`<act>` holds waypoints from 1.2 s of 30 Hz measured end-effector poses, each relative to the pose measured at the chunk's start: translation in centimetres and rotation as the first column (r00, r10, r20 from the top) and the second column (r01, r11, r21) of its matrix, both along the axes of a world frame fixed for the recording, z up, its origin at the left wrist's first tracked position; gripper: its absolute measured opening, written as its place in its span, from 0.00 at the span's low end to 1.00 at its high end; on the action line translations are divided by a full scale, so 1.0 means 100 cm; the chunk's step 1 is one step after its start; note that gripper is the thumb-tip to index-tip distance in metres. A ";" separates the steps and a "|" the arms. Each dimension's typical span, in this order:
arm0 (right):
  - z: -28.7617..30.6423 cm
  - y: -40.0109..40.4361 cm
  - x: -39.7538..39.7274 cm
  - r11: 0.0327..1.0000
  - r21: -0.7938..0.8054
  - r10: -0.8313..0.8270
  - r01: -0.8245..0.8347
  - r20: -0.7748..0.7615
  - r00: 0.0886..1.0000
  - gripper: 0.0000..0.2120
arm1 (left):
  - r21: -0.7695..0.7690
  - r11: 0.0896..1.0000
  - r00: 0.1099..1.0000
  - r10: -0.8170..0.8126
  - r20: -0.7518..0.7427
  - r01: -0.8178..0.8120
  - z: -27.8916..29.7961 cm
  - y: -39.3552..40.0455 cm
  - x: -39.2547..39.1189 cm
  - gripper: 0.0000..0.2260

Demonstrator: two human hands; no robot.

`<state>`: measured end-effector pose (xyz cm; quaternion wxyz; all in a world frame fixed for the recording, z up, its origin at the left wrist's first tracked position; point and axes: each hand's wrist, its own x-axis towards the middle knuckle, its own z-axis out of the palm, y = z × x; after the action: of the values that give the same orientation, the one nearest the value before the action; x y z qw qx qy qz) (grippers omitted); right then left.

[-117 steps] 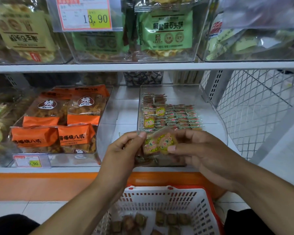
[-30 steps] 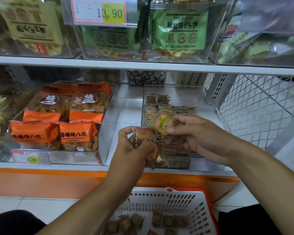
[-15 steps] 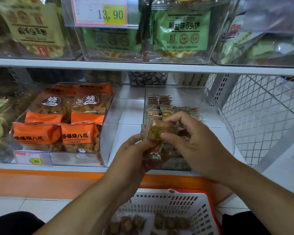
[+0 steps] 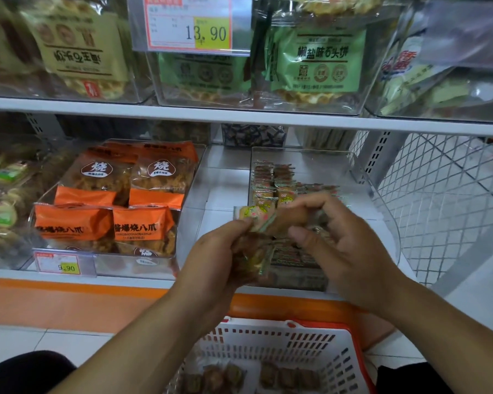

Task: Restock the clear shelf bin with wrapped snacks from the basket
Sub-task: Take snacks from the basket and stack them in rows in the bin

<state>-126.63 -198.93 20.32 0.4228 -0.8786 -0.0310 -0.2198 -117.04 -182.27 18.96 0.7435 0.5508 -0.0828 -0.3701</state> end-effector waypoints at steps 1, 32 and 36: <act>0.002 -0.001 0.001 0.995 0.104 -0.011 0.008 0.025 1.000 0.12 | 0.002 1.000 0.999 0.024 0.032 -0.024 0.001 0.001 0.000 0.12; -0.014 -0.087 0.063 0.875 0.096 -0.385 0.475 -0.458 0.801 0.19 | 0.043 0.999 1.000 -0.010 0.007 0.010 -0.002 -0.040 -0.005 0.11; -0.036 -0.124 0.105 0.793 -0.141 -0.597 0.593 -0.377 0.708 0.23 | 0.016 0.999 0.996 -0.035 -0.085 0.037 -0.006 -0.065 0.000 0.11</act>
<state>-116.18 -211.29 16.75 0.3220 -0.8693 0.3399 -0.1584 -117.01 -188.75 18.39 0.7346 0.5395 -0.0578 -0.4073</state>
